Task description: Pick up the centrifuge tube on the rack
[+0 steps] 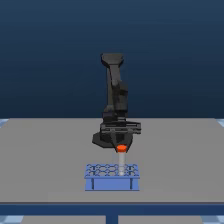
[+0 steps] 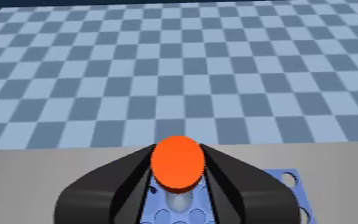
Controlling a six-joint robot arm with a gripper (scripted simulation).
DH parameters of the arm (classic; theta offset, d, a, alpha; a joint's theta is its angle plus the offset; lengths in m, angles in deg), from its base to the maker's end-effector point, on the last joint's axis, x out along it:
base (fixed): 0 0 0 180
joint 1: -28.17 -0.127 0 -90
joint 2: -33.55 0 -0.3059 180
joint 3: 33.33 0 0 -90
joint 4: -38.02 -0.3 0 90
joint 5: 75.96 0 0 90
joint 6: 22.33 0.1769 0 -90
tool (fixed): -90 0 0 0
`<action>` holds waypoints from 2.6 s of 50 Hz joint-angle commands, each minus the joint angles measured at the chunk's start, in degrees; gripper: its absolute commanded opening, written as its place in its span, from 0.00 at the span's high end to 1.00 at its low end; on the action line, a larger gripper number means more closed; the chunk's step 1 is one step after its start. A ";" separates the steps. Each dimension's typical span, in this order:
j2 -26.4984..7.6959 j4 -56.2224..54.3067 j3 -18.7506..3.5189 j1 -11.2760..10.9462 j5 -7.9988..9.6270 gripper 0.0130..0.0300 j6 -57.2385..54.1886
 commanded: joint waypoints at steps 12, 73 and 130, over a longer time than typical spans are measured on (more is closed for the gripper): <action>1.06 -14.30 -0.96 0.00 0.98 1.00 -15.76; 4.72 -67.75 -5.33 0.00 -1.46 1.00 -69.71; 5.65 -76.67 -6.87 0.00 -3.26 1.00 -78.79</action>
